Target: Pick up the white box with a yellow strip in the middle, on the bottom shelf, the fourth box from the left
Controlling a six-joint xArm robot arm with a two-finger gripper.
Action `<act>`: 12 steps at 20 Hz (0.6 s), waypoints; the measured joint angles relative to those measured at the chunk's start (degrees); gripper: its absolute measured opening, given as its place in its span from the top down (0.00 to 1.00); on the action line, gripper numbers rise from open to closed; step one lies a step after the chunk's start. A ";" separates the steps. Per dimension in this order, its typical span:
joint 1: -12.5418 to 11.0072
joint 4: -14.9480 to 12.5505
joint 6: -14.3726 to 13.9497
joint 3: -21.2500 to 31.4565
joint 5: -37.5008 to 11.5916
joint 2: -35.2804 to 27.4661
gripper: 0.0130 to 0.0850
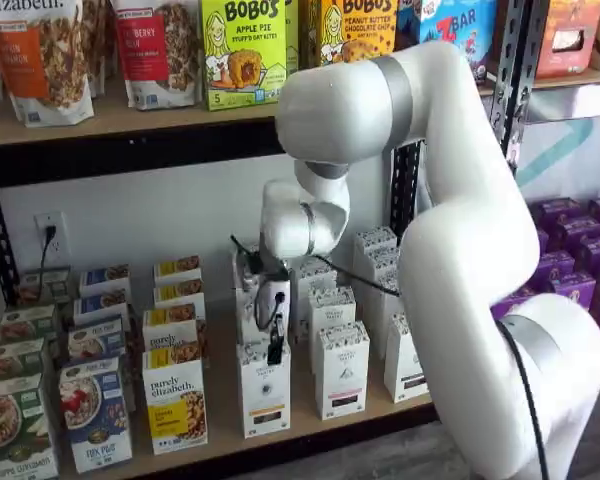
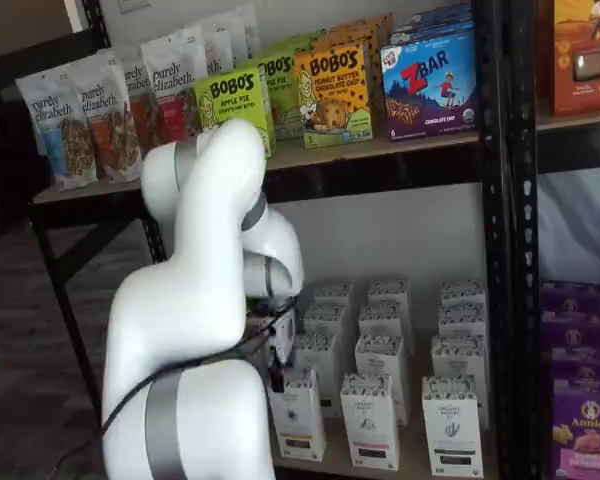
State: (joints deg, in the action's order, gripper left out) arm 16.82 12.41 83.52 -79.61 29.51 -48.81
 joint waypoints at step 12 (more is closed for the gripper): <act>1.13 -5.71 -6.38 -11.29 4.13 -6.93 0.00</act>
State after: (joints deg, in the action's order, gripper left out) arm 17.95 6.69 77.13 -90.90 33.64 -55.74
